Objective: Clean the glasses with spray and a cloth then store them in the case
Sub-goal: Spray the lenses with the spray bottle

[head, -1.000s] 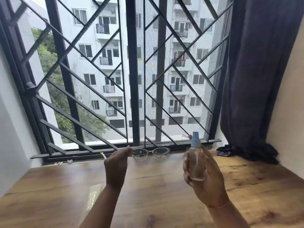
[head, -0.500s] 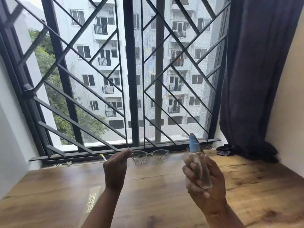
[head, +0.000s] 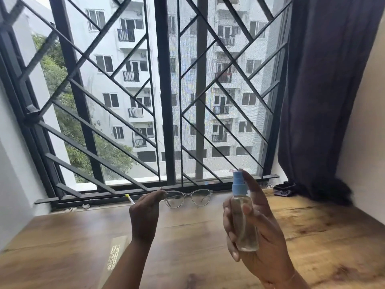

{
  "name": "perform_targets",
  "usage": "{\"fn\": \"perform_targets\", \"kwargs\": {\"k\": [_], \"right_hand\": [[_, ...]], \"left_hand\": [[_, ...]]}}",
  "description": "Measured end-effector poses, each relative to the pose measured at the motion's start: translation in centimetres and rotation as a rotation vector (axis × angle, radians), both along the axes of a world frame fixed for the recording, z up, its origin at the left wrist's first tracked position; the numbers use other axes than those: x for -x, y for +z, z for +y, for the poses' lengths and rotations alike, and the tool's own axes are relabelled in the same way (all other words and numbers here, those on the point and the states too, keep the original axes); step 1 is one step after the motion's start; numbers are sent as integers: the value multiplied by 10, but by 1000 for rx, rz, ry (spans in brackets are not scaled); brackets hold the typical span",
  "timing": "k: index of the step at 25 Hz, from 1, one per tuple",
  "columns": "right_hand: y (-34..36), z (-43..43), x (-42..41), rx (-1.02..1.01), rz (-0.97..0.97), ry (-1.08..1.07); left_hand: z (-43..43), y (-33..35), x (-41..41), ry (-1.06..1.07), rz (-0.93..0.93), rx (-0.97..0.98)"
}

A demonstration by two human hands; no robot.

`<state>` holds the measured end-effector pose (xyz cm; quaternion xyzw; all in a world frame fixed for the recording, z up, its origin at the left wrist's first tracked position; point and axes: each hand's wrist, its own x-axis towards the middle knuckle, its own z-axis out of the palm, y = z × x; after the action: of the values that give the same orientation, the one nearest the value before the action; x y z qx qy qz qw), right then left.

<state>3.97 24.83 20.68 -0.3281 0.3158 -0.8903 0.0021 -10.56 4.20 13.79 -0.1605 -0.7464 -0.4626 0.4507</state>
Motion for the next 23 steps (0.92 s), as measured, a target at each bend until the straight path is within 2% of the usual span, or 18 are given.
{"fn": "perform_targets", "kwargs": {"k": [5, 8, 10, 13, 15, 18, 23], "right_hand": [[4, -3, 0, -65, 35, -92], [9, -9, 2, -193, -74, -292], [7, -18, 7, -433, -52, -585], [-7, -38, 21, -972, 266, -1258], [-15, -50, 31, -1162, 354, -1465], [-18, -61, 43, -1251, 321, -1607], [-23, -67, 58, -1274, 331, -1640]], "left_hand": [[1, 2, 2, 13, 8, -10], [4, 6, 4, 17, 13, -12], [7, 9, 6, 4, 2, -49], [13, 14, 8, 3, -9, -77], [17, 18, 8, -8, 7, -84], [20, 26, 4, 11, 74, -41], [20, 36, 4, 24, 100, -28]]}}
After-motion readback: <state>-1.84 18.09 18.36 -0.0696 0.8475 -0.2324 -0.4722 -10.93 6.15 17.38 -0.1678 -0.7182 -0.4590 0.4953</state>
